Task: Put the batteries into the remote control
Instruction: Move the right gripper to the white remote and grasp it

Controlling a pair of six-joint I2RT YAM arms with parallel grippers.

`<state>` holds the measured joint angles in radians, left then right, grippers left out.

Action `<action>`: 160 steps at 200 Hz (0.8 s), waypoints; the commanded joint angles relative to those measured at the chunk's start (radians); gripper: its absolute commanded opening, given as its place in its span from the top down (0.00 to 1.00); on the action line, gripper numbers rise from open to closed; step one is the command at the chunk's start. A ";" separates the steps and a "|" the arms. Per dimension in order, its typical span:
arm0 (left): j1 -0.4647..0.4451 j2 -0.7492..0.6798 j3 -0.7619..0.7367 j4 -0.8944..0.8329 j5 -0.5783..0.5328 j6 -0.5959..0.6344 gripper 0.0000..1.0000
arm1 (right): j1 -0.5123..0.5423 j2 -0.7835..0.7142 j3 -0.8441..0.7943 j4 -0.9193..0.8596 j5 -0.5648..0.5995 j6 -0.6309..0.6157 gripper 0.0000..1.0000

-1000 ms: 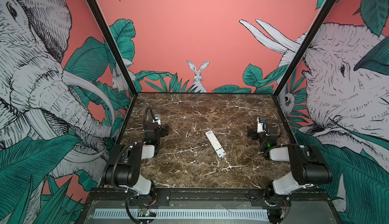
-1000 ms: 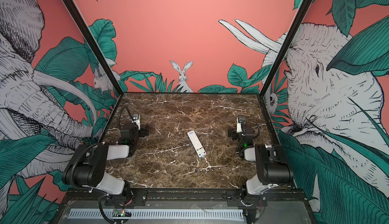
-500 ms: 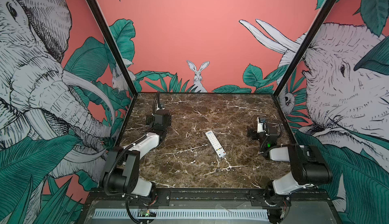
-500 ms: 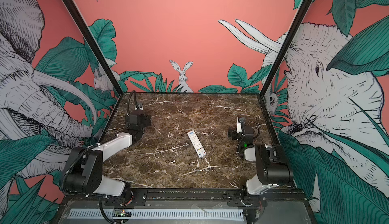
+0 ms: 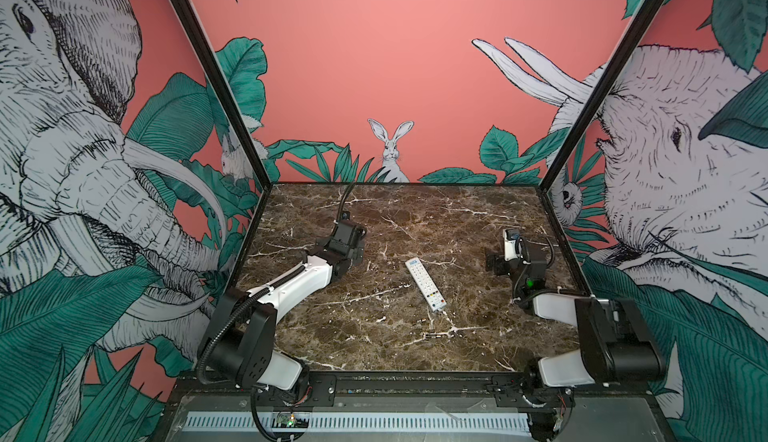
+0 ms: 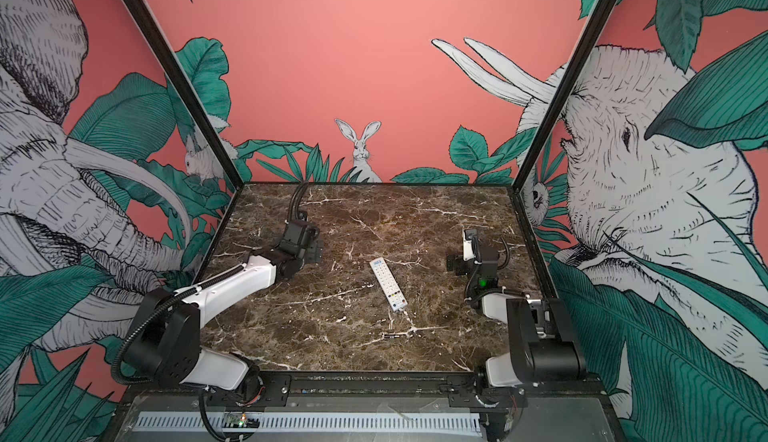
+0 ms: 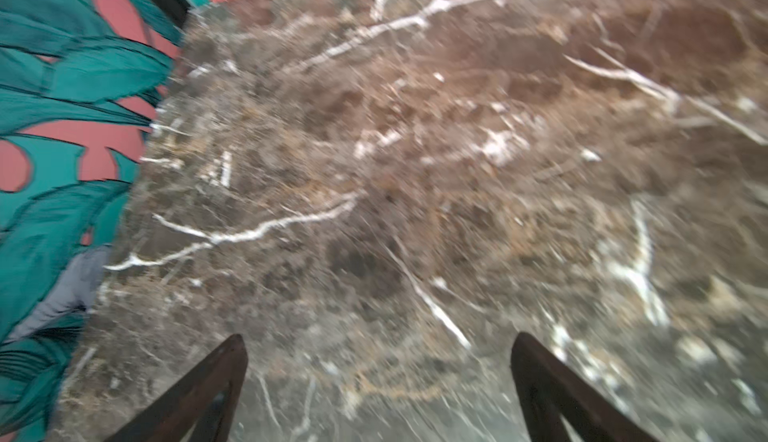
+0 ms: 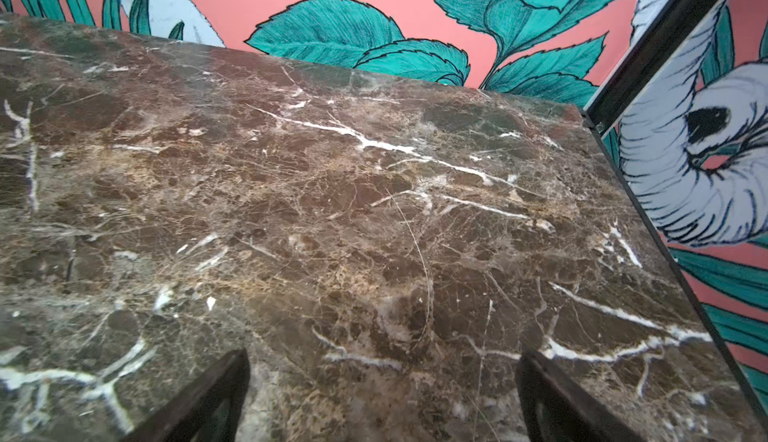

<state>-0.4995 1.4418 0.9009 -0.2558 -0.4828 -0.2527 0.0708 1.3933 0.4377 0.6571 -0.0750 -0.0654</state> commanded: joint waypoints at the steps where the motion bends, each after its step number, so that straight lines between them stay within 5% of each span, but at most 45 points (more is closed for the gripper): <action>1: -0.012 -0.080 0.014 -0.107 0.096 -0.055 0.00 | 0.054 -0.079 0.075 -0.205 0.071 -0.001 0.01; 64: -0.022 -0.197 -0.008 -0.173 0.319 -0.057 0.00 | 0.293 -0.128 0.269 -0.695 0.159 0.071 0.01; 160: -0.022 -0.206 0.101 -0.251 0.389 -0.085 0.01 | 0.611 0.033 0.321 -0.888 0.082 0.303 0.01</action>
<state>-0.5167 1.2449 0.9752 -0.4812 -0.1299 -0.3183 0.6258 1.3758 0.7391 -0.1783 0.0277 0.1543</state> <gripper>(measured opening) 0.994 0.990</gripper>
